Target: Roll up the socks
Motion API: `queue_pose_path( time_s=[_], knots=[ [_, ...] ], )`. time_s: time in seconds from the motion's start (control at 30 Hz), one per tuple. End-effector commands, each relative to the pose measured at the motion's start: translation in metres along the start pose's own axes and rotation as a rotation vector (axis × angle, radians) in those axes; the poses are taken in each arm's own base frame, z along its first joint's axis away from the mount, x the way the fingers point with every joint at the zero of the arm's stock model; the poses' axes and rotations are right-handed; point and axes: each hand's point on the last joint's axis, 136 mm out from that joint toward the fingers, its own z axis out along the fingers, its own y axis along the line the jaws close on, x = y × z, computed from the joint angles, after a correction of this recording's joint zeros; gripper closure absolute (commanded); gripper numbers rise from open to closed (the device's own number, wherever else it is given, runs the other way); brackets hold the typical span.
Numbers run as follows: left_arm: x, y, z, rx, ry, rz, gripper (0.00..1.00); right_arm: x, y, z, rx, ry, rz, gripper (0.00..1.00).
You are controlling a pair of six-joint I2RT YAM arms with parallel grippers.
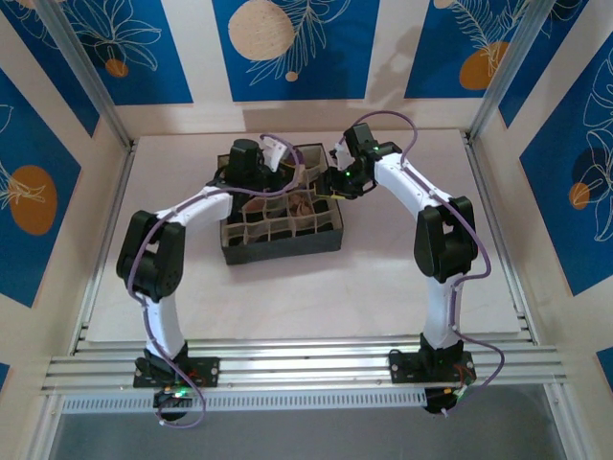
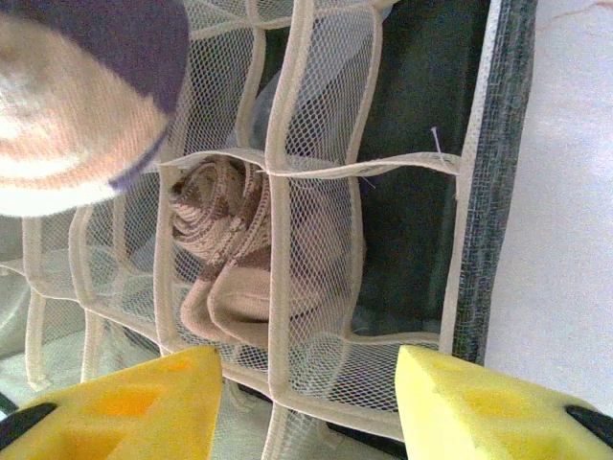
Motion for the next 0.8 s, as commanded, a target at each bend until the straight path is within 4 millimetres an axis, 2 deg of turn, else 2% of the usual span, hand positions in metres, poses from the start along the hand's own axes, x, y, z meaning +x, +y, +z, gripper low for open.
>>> queue_pose_path(
  time_s=[0.0,0.2,0.5,0.77],
  knots=[
    [-0.024,0.000,0.009,0.035,-0.100,0.013,1.00,0.004,-0.005,-0.013,0.035,0.016,0.003,0.49],
    [-0.011,0.008,0.024,0.019,-0.134,0.025,1.00,0.006,-0.011,-0.020,0.037,0.011,0.022,0.49],
    [0.002,0.009,0.039,0.044,-0.159,0.008,1.00,0.003,-0.009,-0.029,0.024,-0.008,0.022,0.49],
    [0.010,0.002,0.047,0.058,-0.154,0.010,1.00,-0.001,0.007,-0.046,-0.043,-0.042,0.015,0.49]
  ],
)
